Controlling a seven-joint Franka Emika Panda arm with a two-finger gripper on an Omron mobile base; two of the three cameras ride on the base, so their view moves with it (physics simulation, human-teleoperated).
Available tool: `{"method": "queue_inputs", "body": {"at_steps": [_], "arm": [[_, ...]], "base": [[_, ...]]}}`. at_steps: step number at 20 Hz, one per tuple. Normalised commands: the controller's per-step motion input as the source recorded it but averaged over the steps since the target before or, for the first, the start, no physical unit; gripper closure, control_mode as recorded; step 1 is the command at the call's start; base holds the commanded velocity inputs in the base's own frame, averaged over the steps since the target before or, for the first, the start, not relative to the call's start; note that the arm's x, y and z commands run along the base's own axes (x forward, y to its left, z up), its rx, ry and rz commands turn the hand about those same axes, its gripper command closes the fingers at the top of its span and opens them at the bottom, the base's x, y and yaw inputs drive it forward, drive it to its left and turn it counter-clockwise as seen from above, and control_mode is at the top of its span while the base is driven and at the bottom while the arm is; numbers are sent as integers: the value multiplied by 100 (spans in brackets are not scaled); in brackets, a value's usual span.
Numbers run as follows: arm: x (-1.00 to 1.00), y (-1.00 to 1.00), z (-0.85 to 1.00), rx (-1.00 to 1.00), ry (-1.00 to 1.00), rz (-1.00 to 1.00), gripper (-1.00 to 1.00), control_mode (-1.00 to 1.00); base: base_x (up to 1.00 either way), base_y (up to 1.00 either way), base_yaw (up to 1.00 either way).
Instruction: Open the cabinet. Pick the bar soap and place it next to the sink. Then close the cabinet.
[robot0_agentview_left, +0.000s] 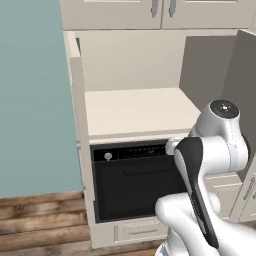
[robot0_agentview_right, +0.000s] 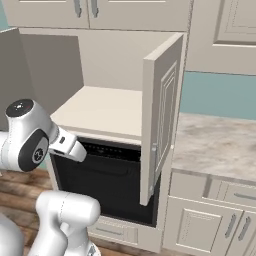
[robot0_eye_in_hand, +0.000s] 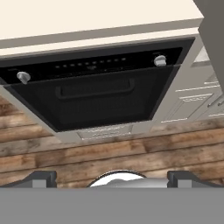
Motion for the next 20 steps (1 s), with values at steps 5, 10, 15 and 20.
{"method": "queue_inputs", "body": {"at_steps": [5, 10, 15, 20], "arm": [[0, 0, 0, 0, 0, 0, -100, 100], [0, 0, 0, 0, 0, 0, -100, 100], [-21, 0, 0, 2, -1, 0, -100, -100], [-69, -2, 0, 5, -13, -1, -100, -100]], "base": [[41, 3, 0], [24, 2, 0], [0, 0, 0], [0, 0, 0]]}}
